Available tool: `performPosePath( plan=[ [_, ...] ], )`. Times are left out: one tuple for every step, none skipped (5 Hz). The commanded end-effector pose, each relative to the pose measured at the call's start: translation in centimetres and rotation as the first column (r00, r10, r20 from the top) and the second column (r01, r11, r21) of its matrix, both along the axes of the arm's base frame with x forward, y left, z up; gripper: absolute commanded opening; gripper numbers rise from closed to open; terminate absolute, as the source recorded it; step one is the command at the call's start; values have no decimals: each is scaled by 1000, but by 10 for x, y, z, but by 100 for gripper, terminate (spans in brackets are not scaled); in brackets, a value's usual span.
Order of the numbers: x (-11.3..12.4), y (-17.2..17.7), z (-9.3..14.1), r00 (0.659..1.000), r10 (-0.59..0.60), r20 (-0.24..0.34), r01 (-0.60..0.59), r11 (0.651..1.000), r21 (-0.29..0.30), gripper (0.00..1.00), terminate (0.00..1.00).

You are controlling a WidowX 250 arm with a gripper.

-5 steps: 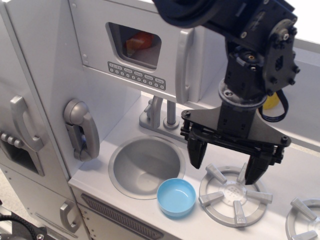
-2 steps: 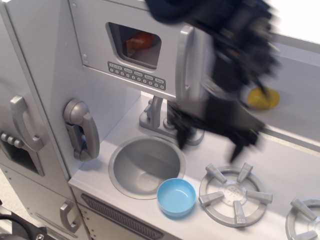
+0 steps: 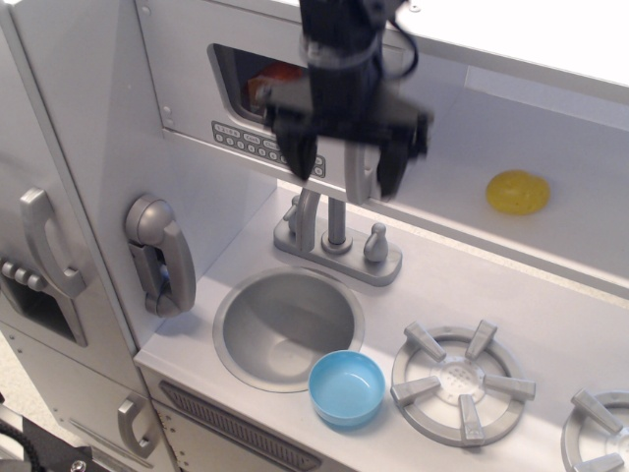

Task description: Open microwave

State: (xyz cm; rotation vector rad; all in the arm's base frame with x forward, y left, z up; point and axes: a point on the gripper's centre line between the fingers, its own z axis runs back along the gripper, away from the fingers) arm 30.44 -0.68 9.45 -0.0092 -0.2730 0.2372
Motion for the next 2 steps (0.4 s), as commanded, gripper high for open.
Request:
performPosePath(
  plan=[
    [30, 1, 25, 993, 21, 118, -23, 1000, 21, 100, 0],
    [37, 2, 21, 993, 8, 114, -11, 1000, 27, 100, 0]
  ],
)
